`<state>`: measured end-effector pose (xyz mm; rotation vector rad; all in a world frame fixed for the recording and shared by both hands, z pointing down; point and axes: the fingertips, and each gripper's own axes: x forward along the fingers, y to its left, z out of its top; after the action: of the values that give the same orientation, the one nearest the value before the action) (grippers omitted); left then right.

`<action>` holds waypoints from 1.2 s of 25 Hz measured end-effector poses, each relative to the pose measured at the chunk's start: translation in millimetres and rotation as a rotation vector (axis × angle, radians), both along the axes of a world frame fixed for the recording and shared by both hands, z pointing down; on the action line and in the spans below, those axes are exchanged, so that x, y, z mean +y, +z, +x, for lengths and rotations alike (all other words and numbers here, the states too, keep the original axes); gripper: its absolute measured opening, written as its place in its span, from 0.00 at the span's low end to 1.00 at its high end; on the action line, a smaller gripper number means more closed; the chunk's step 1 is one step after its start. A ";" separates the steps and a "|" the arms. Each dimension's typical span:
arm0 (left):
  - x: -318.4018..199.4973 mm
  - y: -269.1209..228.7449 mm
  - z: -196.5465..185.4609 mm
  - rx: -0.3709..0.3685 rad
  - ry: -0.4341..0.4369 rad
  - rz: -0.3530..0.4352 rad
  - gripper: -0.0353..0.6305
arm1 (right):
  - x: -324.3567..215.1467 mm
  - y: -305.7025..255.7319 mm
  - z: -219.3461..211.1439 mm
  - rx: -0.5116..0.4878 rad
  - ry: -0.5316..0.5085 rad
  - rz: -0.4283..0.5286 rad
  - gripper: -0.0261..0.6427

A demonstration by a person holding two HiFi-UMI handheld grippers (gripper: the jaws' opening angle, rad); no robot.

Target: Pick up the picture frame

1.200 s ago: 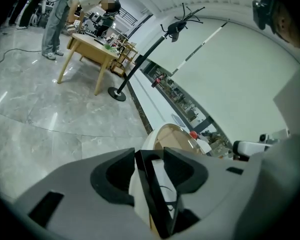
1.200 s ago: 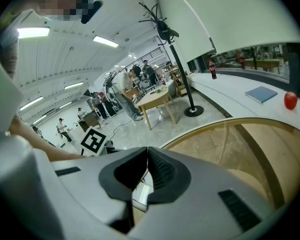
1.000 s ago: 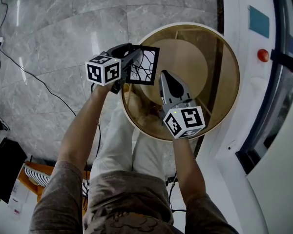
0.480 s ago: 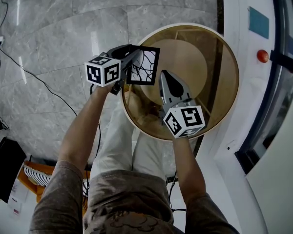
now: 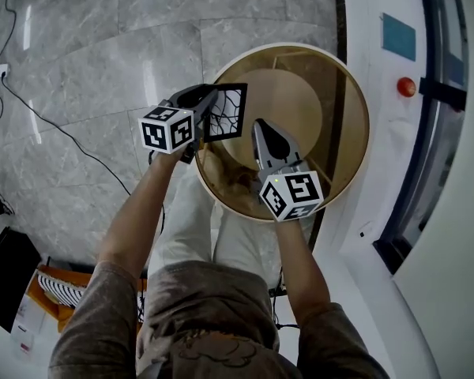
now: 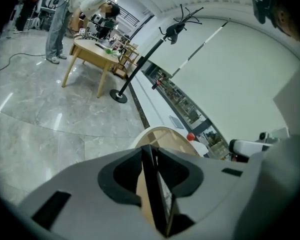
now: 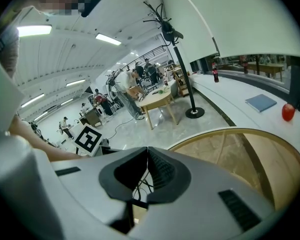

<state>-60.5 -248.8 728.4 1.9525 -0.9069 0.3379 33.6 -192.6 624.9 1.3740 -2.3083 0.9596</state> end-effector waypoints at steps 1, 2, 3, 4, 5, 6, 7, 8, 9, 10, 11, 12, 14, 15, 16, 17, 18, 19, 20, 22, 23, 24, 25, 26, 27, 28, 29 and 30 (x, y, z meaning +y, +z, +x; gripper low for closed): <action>2.2 -6.3 0.1 -0.011 -0.006 0.006 0.22 | 2.5 -4.6 1.0 0.002 -0.002 0.000 0.07; 4.3 -13.2 0.3 -0.022 -0.011 0.015 0.21 | 5.2 -9.3 2.2 0.004 -0.003 0.000 0.07; 6.2 -20.4 0.8 -0.033 -0.015 0.025 0.20 | 8.0 -13.9 3.9 0.005 -0.003 0.000 0.07; 7.9 -27.3 1.3 -0.045 -0.020 0.033 0.20 | 10.9 -18.4 5.7 0.006 -0.003 0.000 0.07; 9.6 -33.6 1.8 -0.059 -0.023 0.039 0.19 | 13.7 -23.0 7.6 0.008 -0.002 -0.001 0.07; 11.4 -39.6 2.0 -0.078 -0.023 0.045 0.19 | 16.5 -27.8 9.3 0.010 -0.002 -0.001 0.07; 13.7 -45.5 2.2 -0.099 -0.020 0.051 0.18 | 19.6 -33.1 10.8 0.012 -0.002 0.000 0.07; 16.4 -51.6 2.1 -0.122 -0.014 0.057 0.18 | 22.9 -39.0 12.0 0.013 -0.003 0.002 0.07; 19.8 -57.8 1.5 -0.146 -0.009 0.063 0.18 | 26.4 -45.7 13.1 0.014 -0.005 0.005 0.07; 23.2 -64.5 0.6 -0.168 -0.005 0.067 0.18 | 29.9 -52.9 14.1 0.015 -0.007 0.008 0.07; 26.4 -71.6 -0.6 -0.186 -0.006 0.068 0.18 | 33.1 -60.5 15.4 0.015 -0.010 0.013 0.07; 29.1 -79.3 -1.5 -0.200 -0.010 0.068 0.18 | 35.9 -68.3 17.2 0.015 -0.011 0.017 0.07; 34.6 -95.9 -2.6 -0.220 -0.022 0.068 0.18 | 41.2 -84.4 21.7 0.016 -0.013 0.028 0.07; 38.1 -104.7 -2.7 -0.229 -0.027 0.068 0.18 | 44.2 -92.4 24.0 0.018 -0.014 0.033 0.07; 42.1 -113.8 -2.6 -0.237 -0.029 0.070 0.18 | 47.5 -100.3 26.0 0.019 -0.015 0.037 0.07; 46.7 -123.3 -2.2 -0.245 -0.029 0.072 0.18 | 51.2 -108.1 27.8 0.020 -0.015 0.041 0.07; 51.7 -133.4 -1.6 -0.251 -0.029 0.076 0.18 | 55.0 -116.1 29.4 0.021 -0.017 0.045 0.07; 56.9 -144.4 -1.2 -0.256 -0.031 0.082 0.18 | 59.1 -124.4 30.9 0.021 -0.018 0.050 0.07; 62.1 -156.4 -0.9 -0.261 -0.034 0.092 0.18 | 63.2 -133.3 32.5 0.018 -0.019 0.055 0.07; 72.5 -183.2 0.7 -0.265 -0.039 0.120 0.18 | 71.4 -151.5 36.7 0.005 -0.014 0.066 0.07; 77.8 -197.3 2.5 -0.263 -0.040 0.136 0.18 | 75.5 -160.3 39.2 -0.001 -0.011 0.072 0.07; 83.0 -211.5 4.6 -0.258 -0.039 0.152 0.18 | 79.5 -169.0 41.7 -0.007 -0.009 0.078 0.07; 88.5 -225.8 6.8 -0.254 -0.035 0.168 0.18 | 83.4 -178.1 43.6 -0.013 -0.008 0.085 0.07; 94.5 -240.0 8.9 -0.251 -0.028 0.185 0.18 | 87.7 -187.8 44.9 -0.020 -0.007 0.093 0.07; 101.0 -254.0 10.9 -0.250 -0.020 0.202 0.18 | 92.4 -198.0 46.0 -0.030 -0.006 0.101 0.07; 107.8 -267.9 13.1 -0.250 -0.011 0.219 0.18 | 97.3 -208.5 47.2 -0.039 -0.003 0.109 0.07; 114.2 -281.5 15.3 -0.252 -0.004 0.238 0.18 | 102.0 -218.8 48.5 -0.046 -0.001 0.118 0.07; 119.9 -294.7 17.4 -0.253 0.002 0.258 0.18 | 106.1 -228.8 50.0 -0.050 0.002 0.128 0.07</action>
<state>-43.2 -128.9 433.7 2.1797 -1.1587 0.4987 83.7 -86.4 396.1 1.4172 -2.4432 0.8698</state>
